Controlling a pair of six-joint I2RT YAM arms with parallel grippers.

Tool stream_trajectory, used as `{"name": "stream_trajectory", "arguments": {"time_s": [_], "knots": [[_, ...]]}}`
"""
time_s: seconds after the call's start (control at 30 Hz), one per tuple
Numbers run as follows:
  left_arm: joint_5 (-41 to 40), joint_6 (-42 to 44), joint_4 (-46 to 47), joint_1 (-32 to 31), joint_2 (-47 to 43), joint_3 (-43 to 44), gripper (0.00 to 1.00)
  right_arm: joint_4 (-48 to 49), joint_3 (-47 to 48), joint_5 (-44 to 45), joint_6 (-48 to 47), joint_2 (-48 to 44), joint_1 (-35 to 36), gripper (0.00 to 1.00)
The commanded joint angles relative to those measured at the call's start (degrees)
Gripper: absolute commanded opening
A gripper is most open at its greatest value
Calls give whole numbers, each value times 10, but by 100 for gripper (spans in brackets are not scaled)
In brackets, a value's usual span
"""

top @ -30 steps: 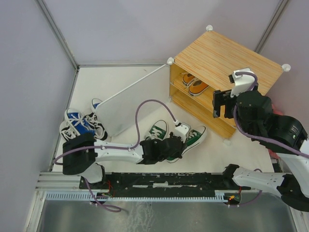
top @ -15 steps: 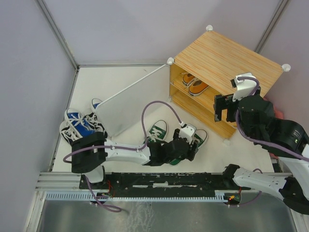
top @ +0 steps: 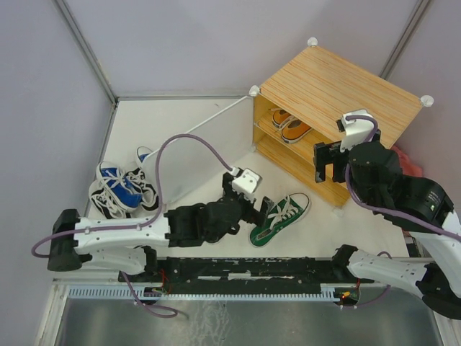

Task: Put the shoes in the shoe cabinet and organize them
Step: Pick up the shoe from the center of the board.

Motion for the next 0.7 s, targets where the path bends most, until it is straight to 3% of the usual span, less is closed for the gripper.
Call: {"name": "stream_trajectory", "arguments": {"time_s": [0.0, 0.23, 0.37, 0.47, 0.53, 0.6, 0.67], "knots": [[-78, 89, -62, -3, -97, 22, 100, 32, 1, -6, -6, 6, 2, 99], [-236, 220, -33, -2, -192, 65, 99, 44, 5, -14, -8, 13, 2, 99], [-251, 322, -5, -1, -181, 149, 99, 39, 30, -25, -13, 31, 2, 99], [-249, 407, 72, 18, -152, 196, 99, 43, 44, -34, -20, 47, 2, 99], [-188, 392, 35, 90, -113, 250, 99, 46, 52, -43, -21, 58, 2, 99], [-80, 297, -66, 211, -51, 331, 99, 45, 60, -57, -21, 70, 2, 99], [14, 236, -99, 328, -3, 378, 99, 47, 62, -70, -18, 79, 2, 99]]}}
